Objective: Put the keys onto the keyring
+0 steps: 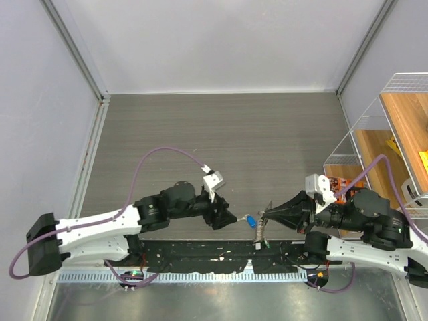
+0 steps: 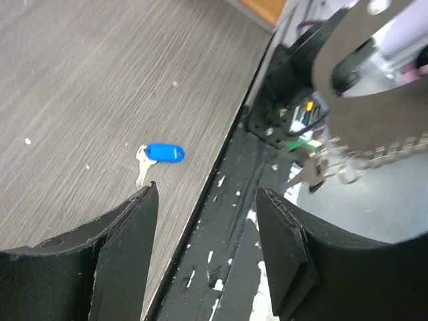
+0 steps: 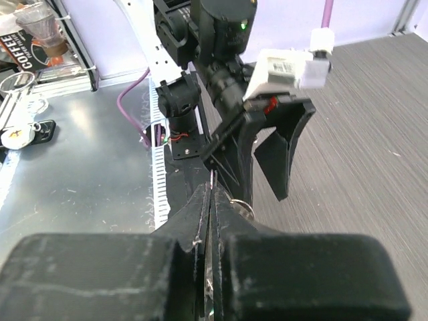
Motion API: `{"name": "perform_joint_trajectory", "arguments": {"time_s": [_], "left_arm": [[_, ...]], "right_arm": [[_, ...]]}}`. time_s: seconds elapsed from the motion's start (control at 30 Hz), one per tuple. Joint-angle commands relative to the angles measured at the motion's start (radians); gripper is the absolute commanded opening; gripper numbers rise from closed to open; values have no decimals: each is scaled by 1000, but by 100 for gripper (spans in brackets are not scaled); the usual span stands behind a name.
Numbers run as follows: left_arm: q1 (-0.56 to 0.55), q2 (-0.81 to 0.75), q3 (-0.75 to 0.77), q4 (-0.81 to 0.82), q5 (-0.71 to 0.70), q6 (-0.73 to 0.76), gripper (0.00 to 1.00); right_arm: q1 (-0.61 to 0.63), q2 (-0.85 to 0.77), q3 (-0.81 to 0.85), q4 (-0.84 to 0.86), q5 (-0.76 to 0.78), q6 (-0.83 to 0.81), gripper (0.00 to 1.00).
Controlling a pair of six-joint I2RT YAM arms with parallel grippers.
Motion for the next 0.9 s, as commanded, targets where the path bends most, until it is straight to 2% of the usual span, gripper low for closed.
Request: {"name": "perform_joint_trajectory", "arguments": {"time_s": [0.0, 0.2, 0.4, 0.63, 0.87], "left_arm": [[0, 123, 78, 8, -58, -48, 66], [1, 292, 112, -6, -135, -193, 69], [0, 485, 203, -17, -140, -285, 69], [0, 657, 313, -66, -121, -311, 69], [0, 729, 345, -106, -95, -317, 67]], "right_arm": [[7, -18, 75, -35, 88, 43, 6], [7, -41, 121, -72, 141, 48, 6], [7, -54, 141, -100, 230, 65, 6], [7, -68, 138, -118, 234, 80, 5], [7, -73, 133, -120, 231, 71, 5]]}}
